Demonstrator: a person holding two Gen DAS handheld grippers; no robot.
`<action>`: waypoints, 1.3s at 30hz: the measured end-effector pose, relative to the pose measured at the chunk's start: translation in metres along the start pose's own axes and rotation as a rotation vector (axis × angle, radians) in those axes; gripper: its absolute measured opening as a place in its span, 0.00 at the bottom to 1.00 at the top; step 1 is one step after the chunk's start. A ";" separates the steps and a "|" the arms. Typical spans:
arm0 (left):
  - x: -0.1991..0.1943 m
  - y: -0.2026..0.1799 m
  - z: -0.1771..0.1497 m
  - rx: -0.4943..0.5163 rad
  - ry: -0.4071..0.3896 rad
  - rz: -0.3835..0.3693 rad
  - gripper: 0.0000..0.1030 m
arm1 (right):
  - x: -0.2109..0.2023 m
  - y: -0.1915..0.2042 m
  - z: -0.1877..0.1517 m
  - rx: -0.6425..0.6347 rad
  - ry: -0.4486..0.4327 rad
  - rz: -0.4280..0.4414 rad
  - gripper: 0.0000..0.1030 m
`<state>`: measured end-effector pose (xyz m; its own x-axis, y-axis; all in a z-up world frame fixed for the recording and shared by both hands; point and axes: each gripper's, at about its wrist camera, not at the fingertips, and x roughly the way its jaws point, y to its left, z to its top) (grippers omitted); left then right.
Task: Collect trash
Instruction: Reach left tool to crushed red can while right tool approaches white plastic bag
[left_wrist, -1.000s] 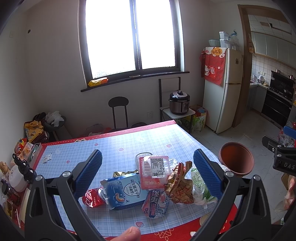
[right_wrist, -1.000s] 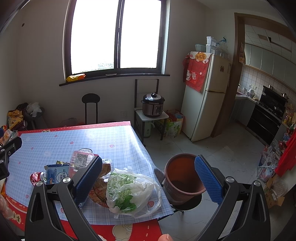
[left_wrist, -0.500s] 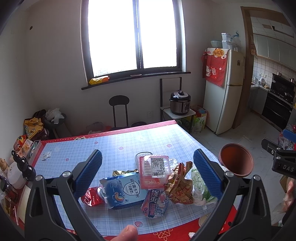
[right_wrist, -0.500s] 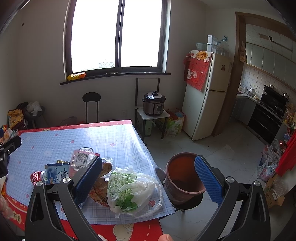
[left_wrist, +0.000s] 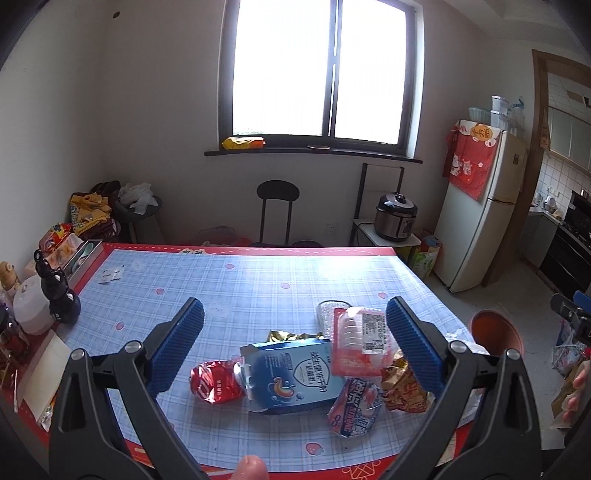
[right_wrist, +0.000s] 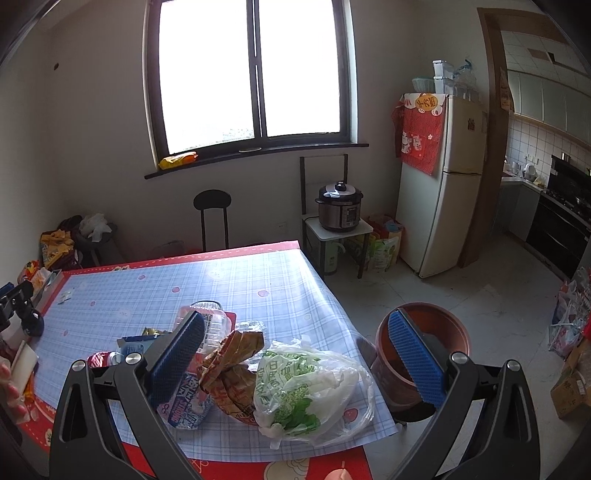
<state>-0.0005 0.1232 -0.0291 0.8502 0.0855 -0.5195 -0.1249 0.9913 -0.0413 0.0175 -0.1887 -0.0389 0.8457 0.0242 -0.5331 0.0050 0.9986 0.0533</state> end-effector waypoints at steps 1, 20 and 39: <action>0.002 0.011 -0.002 -0.014 0.005 0.011 0.95 | 0.004 0.005 0.000 -0.010 0.006 0.004 0.96; 0.063 0.161 -0.063 -0.136 0.222 0.066 0.95 | 0.083 0.111 -0.032 -0.111 0.160 0.068 0.96; 0.207 0.195 -0.143 -0.209 0.503 -0.105 0.55 | 0.109 0.129 -0.073 0.018 0.300 0.065 0.86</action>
<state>0.0782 0.3197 -0.2671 0.5208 -0.1217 -0.8449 -0.1951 0.9466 -0.2566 0.0718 -0.0534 -0.1518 0.6496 0.1038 -0.7532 -0.0324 0.9935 0.1090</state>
